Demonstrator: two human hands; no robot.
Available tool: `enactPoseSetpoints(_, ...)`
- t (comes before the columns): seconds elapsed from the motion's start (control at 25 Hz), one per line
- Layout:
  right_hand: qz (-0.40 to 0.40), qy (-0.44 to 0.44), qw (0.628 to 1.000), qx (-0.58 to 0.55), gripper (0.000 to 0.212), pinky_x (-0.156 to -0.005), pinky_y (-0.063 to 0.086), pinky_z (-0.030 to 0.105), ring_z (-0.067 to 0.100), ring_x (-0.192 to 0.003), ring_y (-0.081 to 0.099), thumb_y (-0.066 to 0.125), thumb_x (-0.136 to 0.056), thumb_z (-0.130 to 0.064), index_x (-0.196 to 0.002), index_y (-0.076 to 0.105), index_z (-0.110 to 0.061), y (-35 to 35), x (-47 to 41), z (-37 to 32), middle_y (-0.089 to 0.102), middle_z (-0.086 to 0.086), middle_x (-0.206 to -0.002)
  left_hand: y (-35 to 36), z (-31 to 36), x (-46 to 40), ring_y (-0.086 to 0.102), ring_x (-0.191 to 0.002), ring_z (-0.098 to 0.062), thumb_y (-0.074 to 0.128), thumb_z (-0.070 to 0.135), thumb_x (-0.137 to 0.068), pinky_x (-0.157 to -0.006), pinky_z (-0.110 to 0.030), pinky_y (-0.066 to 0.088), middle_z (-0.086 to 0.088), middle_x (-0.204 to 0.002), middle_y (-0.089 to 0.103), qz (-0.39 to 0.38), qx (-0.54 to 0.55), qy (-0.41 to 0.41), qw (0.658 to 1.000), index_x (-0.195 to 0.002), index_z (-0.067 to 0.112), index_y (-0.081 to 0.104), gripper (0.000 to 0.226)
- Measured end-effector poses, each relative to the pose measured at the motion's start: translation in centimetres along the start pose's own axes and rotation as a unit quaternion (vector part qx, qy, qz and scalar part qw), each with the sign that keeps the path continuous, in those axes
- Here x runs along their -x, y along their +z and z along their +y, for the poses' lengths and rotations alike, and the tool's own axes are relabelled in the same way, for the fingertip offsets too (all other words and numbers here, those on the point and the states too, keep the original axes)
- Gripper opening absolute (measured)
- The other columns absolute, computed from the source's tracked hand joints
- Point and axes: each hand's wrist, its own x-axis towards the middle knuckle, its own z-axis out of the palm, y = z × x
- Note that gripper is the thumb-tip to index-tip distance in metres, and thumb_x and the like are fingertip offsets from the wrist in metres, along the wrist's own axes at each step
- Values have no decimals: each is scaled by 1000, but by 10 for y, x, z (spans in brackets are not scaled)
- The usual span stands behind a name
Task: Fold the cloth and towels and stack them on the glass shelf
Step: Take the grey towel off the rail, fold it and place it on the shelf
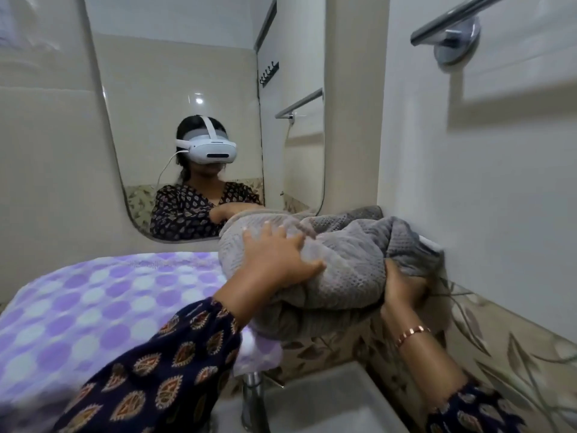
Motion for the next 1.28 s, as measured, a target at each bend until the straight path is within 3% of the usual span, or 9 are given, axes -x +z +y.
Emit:
enactPoseSetpoints(0.12, 52, -197, 972, 117, 85, -105, 30, 39, 40, -127, 43, 77, -64, -15, -135, 37, 7, -8, 5, 1, 44, 30, -135, 14, -24, -1, 5, -146, -27, 42, 74, -75, -115, -56, 5, -1, -159, 8, -92, -18, -43, 995, -146, 36, 13, 85)
enactPoseSetpoints(0.28, 22, -501, 828, 251, 66, -113, 20, 41, 33, -135, 34, 61, -77, -30, -137, 44, -8, 1, 38, -27, 42, 20, -143, 20, -21, -3, -9, -146, -29, 49, 73, -71, -112, -62, -4, -1, -159, -5, -106, -37, -44, 993, -147, 36, 1, 97)
enactPoseSetpoints(0.44, -341, -410, 705, 468, 68, -113, 28, 47, 26, -134, 38, 46, -85, -61, -137, 44, -16, 49, 49, -42, 44, 8, -144, 23, -18, -8, -15, -145, -30, 53, 73, -68, -108, -66, -6, 0, -159, -11, -122, -40, -51, 990, -147, 34, -5, 106)
enactPoseSetpoints(0.56, -354, -366, 615, 602, 85, -116, 15, 48, 26, -141, 27, 30, -80, -76, -144, 34, -20, 57, 30, -17, 34, 5, -152, 25, -18, -9, -19, -144, -30, 55, 74, -65, -108, -68, -7, 1, -158, -16, -135, -35, -54, 989, -147, 32, -5, 110)
enactPoseSetpoints(0.8, -256, -363, 618, 649, 95, -117, 14, 45, 26, -141, 29, 25, -76, -81, -144, 34, -15, 40, -39, -24, 34, 8, -152, 29, -20, -13, -20, -143, -30, 55, 75, -65, -108, -67, -9, 0, -157, -18, -149, -5, -38, 988, -147, 32, -7, 112)
enactPoseSetpoints(0.96, -391, -217, 719, 532, 98, -117, 20, 38, 21, -141, 31, 27, -69, -83, -146, 30, -23, 22, -51, -6, 32, 0, -153, 33, -17, -15, -17, -144, -29, 54, 77, -64, -109, -67, -8, 1, -158, -14, -156, -10, -23, 987, -147, 34, -6, 111)
enactPoseSetpoints(1.04, -434, -166, 736, 492, 80, -113, 25, 32, 19, -136, 38, 39, -79, -72, -144, 36, -25, 15, -52, -18, 40, -4, -147, 34, -15, -15, -15, -145, -28, 53, 78, -63, -109, -67, -7, 1, -158, -13, -150, -16, -21, 988, -147, 34, -5, 111)
enactPoseSetpoints(1.2, -440, -281, 736, 432, 65, -105, 37, 29, 14, -126, 47, 51, -84, -56, -138, 45, -19, 1, -19, -43, 47, 1, -144, 35, -19, -17, -10, -146, -27, 48, 80, -64, -109, -67, -5, 0, -159, -8, -139, -12, -15, 990, -148, 34, -1, 107)
enactPoseSetpoints(1.28, -520, -333, 668, 415, 83, -110, 31, 29, 6, -132, 36, 56, -73, -67, -142, 36, -26, -5, 21, -42, 38, -6, -148, 34, -19, -16, -3, -147, -25, 38, 88, -56, -109, -66, -3, 1, -159, 1, -118, 9, -3, 993, -147, 37, 8, 108)
